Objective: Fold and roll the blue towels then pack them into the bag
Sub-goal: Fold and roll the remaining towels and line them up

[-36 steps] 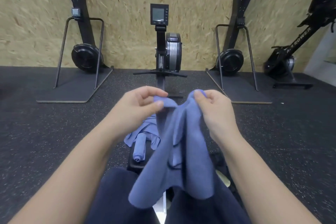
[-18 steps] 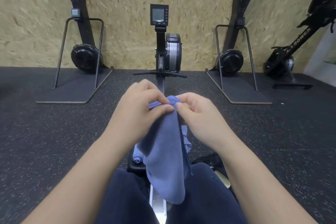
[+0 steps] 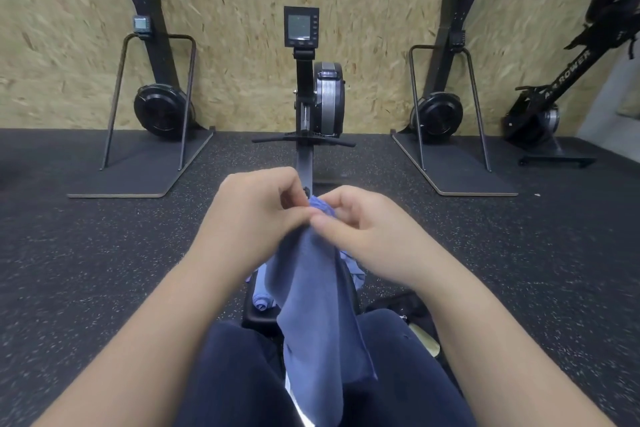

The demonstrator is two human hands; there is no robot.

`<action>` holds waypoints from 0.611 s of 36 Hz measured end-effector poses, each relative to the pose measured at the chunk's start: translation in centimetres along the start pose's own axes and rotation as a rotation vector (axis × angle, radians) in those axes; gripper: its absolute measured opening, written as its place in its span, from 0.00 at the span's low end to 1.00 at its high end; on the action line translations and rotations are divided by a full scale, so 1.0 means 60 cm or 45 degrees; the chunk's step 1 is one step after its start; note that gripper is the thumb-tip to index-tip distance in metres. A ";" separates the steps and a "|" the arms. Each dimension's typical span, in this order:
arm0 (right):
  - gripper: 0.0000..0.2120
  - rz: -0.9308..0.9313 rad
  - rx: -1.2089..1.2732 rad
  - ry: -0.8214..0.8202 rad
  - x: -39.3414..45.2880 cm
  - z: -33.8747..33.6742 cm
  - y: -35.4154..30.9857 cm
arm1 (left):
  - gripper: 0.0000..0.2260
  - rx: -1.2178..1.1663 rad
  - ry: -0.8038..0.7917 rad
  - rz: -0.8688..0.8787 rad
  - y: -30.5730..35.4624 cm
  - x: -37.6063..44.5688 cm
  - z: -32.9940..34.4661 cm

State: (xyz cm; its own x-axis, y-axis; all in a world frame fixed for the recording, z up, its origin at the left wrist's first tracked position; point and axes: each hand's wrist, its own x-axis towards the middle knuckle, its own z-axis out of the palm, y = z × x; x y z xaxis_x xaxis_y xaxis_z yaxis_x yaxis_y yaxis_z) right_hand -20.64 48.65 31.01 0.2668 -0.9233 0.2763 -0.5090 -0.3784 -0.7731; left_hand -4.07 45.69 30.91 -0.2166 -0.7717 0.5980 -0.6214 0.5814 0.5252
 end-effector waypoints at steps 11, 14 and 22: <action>0.12 -0.113 0.282 0.311 0.015 -0.021 0.035 | 0.07 -0.017 -0.119 0.132 -0.035 -0.008 0.013; 0.13 -0.120 0.270 0.384 0.017 -0.028 0.045 | 0.11 0.127 -0.200 0.090 -0.060 -0.008 0.013; 0.10 -0.074 0.298 0.428 0.024 -0.045 0.076 | 0.08 0.335 -0.510 0.109 -0.110 0.008 0.000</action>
State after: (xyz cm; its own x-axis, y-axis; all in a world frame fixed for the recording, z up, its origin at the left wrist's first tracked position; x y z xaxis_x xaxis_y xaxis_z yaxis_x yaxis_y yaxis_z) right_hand -24.80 45.44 29.41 -0.0122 -0.8857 0.4641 -0.2910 -0.4409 -0.8491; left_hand -0.08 41.48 27.71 -0.5161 -0.7925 0.3249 -0.7467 0.6022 0.2825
